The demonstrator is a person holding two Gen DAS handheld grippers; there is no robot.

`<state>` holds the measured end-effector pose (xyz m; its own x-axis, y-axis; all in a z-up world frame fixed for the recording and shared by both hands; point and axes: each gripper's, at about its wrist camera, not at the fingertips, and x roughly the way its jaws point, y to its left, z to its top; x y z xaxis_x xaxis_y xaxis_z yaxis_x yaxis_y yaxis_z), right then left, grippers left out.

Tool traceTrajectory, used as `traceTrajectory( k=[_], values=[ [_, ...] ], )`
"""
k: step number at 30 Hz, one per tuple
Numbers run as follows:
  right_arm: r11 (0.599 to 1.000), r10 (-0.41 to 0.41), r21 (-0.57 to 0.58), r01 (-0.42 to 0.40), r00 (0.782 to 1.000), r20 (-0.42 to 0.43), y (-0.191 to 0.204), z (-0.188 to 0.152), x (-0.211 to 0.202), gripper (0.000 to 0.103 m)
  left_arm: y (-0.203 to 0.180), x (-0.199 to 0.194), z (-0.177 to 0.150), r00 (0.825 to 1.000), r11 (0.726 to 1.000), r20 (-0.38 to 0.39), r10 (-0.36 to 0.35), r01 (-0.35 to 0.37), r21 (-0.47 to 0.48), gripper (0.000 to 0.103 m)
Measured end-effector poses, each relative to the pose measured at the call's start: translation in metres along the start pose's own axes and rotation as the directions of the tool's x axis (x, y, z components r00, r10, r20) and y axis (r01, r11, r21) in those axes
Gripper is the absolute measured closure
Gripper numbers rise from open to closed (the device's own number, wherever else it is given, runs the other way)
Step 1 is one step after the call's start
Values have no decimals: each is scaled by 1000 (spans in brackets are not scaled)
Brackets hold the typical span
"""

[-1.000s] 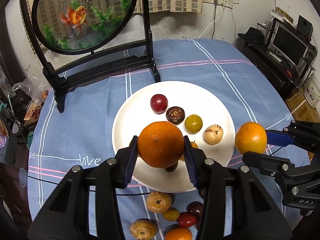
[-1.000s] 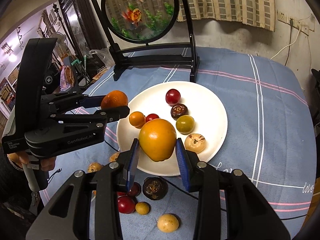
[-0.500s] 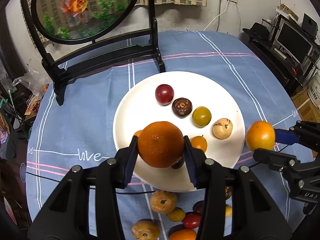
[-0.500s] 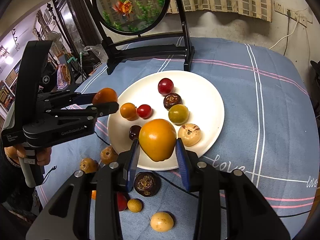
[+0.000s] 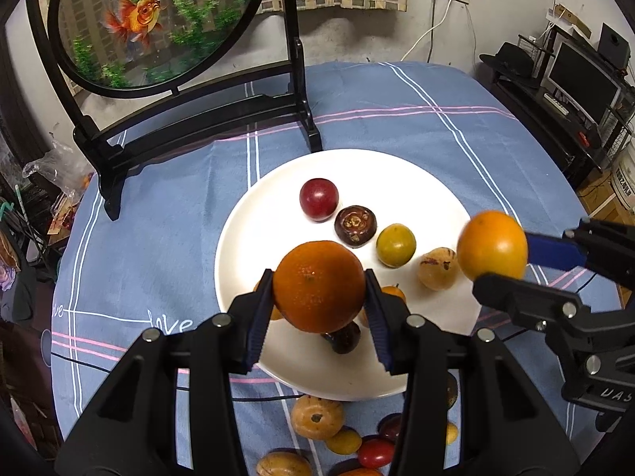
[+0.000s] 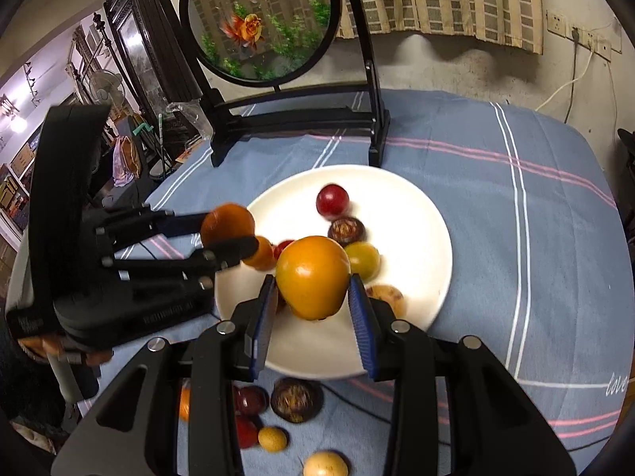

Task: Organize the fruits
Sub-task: 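Lower the orange and tangerine onto the plate and open both grippers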

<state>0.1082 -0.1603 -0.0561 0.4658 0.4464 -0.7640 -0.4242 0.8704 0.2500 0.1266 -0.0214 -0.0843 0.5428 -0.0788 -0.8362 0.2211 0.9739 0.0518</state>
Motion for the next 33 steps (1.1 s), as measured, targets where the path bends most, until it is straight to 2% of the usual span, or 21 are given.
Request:
traceTrajectory(
  k=[6, 11, 24, 33],
  values=[
    [1000, -6, -16, 6, 1000, -5, -2, 8, 7, 66, 10, 6, 2, 1000, 1000, -7, 6, -6, -26, 58],
    [999, -44, 14, 45, 999, -22, -18, 9, 16, 66, 16, 16, 4, 1000, 999, -27, 10, -11, -50, 58],
    [998, -48, 28, 50, 997, -53, -29, 24, 49, 66, 0, 42, 13, 999, 1000, -50, 8, -9, -17, 57],
    [998, -57, 26, 59, 995, -76, -34, 42, 74, 65, 3, 41, 23, 999, 999, -5, 39, -39, -1, 57]
  ],
)
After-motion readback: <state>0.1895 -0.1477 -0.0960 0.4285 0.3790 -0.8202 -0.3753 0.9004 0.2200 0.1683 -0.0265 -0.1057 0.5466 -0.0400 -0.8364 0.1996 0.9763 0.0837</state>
